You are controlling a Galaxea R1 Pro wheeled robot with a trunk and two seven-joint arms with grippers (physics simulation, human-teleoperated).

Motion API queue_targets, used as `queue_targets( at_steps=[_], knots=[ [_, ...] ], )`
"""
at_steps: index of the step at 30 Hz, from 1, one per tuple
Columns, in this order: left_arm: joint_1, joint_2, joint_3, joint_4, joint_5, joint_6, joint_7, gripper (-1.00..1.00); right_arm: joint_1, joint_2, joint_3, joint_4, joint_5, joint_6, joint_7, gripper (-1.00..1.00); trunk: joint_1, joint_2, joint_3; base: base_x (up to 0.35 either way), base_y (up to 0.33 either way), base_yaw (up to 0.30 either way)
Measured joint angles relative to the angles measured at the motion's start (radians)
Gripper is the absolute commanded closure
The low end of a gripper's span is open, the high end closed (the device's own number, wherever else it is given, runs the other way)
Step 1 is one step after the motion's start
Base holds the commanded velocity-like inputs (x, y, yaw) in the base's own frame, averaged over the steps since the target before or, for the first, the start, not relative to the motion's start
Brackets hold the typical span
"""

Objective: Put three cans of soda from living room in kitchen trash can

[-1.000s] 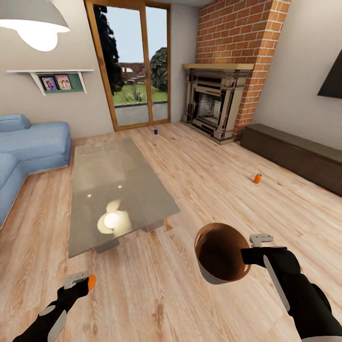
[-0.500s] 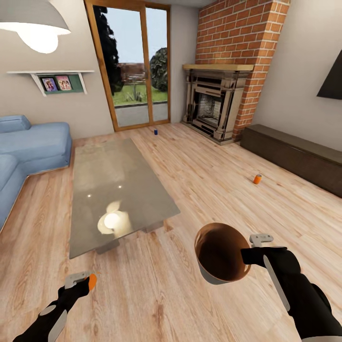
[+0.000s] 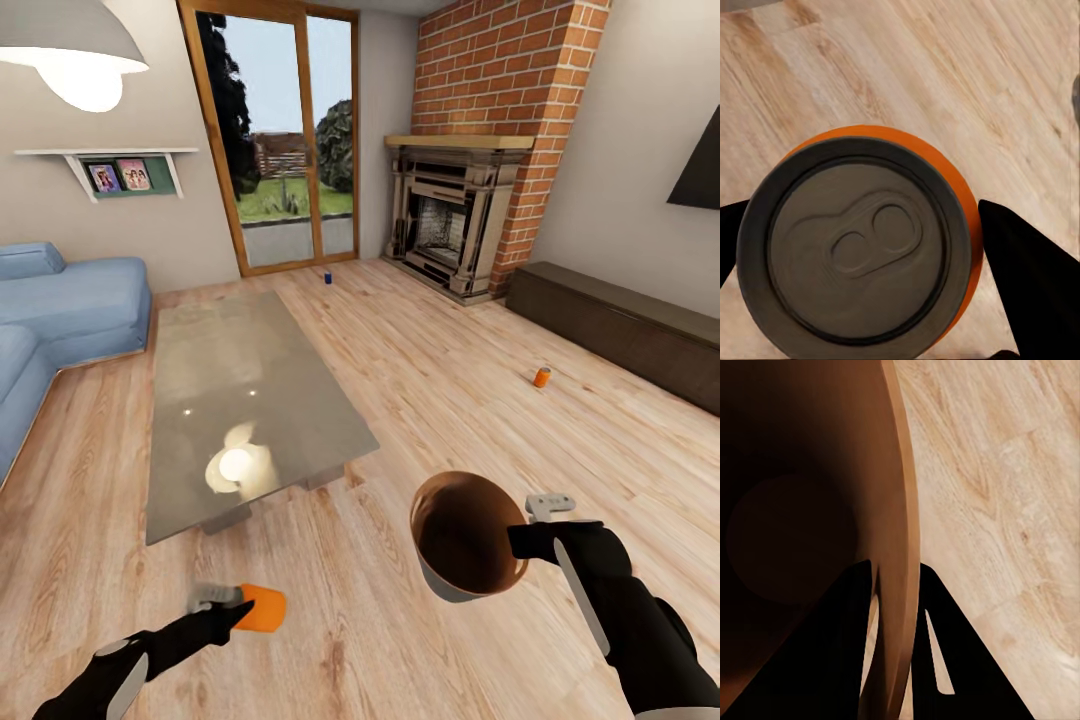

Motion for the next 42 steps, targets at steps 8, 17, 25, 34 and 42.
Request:
queue_targets(
  at_steps=[8,17,25,34,42],
  knots=[
    [0.0,0.001,-0.001,0.001,-0.001,0.012,-0.221,1.0,0.001,0.001,0.0,0.015,-0.001,-0.006,0.0,1.0,0.0,0.0,0.0,0.0,0.0,0.0],
    [0.0,0.001,-0.003,-0.005,0.0,0.043,-0.394,1.0,0.002,0.001,0.002,0.136,-0.001,-0.089,0.001,1.0,0.0,0.0,0.0,0.0,0.0,0.0],
    [0.0,0.001,-0.004,-0.044,0.0,0.063,-0.456,1.0,0.001,0.003,0.073,0.277,-0.012,-0.2,-0.002,1.0,0.0,0.0,0.0,0.0,0.0,0.0],
    [0.0,0.0,-0.004,-0.13,0.0,0.15,-0.626,1.0,-0.001,0.043,0.105,0.411,-0.014,-0.293,-0.006,1.0,0.0,0.0,0.0,0.0,0.0,0.0],
    [0.0,-0.001,-0.029,-0.22,0.0,0.234,-0.7,1.0,-0.016,0.058,0.107,0.479,0.0,-0.306,-0.008,1.0,0.0,0.0,0.0,0.0,0.0,0.0]
  ],
)
